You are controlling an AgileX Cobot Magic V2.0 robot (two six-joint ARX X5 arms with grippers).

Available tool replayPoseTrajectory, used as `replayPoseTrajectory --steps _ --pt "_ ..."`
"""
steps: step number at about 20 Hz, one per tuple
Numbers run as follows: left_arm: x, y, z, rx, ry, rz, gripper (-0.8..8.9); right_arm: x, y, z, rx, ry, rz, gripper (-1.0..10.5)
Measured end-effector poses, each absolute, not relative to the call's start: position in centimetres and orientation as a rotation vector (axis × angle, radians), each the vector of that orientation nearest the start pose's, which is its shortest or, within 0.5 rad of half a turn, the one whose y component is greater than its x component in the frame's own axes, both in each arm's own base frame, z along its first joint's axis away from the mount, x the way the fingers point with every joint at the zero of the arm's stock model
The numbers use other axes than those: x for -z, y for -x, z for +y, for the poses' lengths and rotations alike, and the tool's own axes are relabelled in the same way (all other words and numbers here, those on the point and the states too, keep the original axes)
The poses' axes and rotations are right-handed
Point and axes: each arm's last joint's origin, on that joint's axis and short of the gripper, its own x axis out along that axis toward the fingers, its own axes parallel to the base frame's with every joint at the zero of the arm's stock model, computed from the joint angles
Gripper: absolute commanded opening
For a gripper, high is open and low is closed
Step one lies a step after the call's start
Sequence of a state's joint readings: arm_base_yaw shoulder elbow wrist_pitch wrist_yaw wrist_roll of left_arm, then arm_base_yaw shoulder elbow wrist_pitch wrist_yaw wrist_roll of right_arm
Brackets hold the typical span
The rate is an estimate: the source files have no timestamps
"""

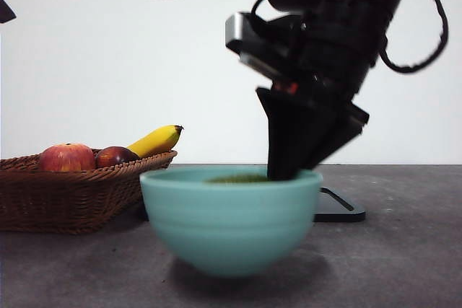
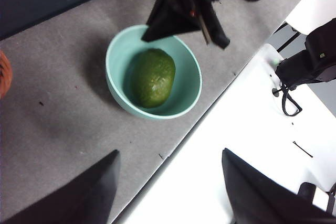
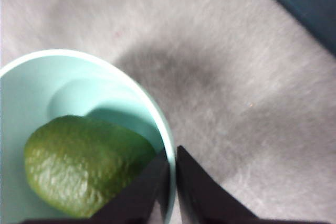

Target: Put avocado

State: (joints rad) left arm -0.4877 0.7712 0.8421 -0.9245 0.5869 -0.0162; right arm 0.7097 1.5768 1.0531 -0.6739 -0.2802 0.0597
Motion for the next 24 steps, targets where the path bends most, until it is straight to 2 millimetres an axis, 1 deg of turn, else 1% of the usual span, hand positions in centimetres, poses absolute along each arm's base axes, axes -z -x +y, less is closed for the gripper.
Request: replayPoseTrajectory --steps 3,6,8,9,11,13,15,17,18,20,22,24 --pt "-29.5 -10.8 -7.6 0.998 0.058 0.901 3.11 -22.5 -23.2 19.8 -0.797 0.180 1.217 0.1" --pt "-29.5 -10.8 -7.6 0.998 0.058 0.901 3.11 -24.3 -24.8 18.9 -0.727 0.155 1.170 0.1" --pt "-29.5 -10.8 -7.6 0.999 0.058 0.901 3.11 -25.8 -26.1 18.1 -0.688 0.125 1.125 0.1" --pt "-29.5 -10.8 -7.6 0.998 0.058 0.901 3.11 -26.6 -27.0 17.8 -0.671 0.107 1.101 0.1" --pt "-29.5 -10.8 -7.6 0.999 0.058 0.901 3.11 -27.5 -29.1 17.3 -0.636 0.080 1.077 0.1" --pt "-29.5 -10.8 -7.6 0.998 0.058 0.901 3.11 -27.2 -31.5 17.0 -0.596 0.067 1.104 0.1" --pt "-29.5 -10.8 -7.6 0.998 0.058 0.901 3.11 -26.5 -34.2 17.1 -0.568 0.054 1.119 0.1" --pt "-29.5 -10.8 -7.6 0.999 0.058 0.901 3.11 -25.6 -36.3 17.5 -0.553 0.047 1.128 0.1" --pt "-29.5 -10.8 -7.6 0.998 0.058 0.901 3.11 -24.8 -37.3 17.7 -0.548 0.046 1.138 0.1" --pt "-29.5 -10.8 -7.6 0.998 0.058 0.901 3.11 -22.7 -38.8 18.1 -0.536 0.046 1.177 0.1" --pt "-29.5 -10.8 -7.6 0.998 0.059 0.901 3.11 -20.9 -39.5 18.3 -0.528 0.047 1.199 0.1" --pt "-29.5 -10.8 -7.6 0.998 0.058 0.901 3.11 -20.4 -39.7 18.3 -0.527 0.047 1.202 0.1"
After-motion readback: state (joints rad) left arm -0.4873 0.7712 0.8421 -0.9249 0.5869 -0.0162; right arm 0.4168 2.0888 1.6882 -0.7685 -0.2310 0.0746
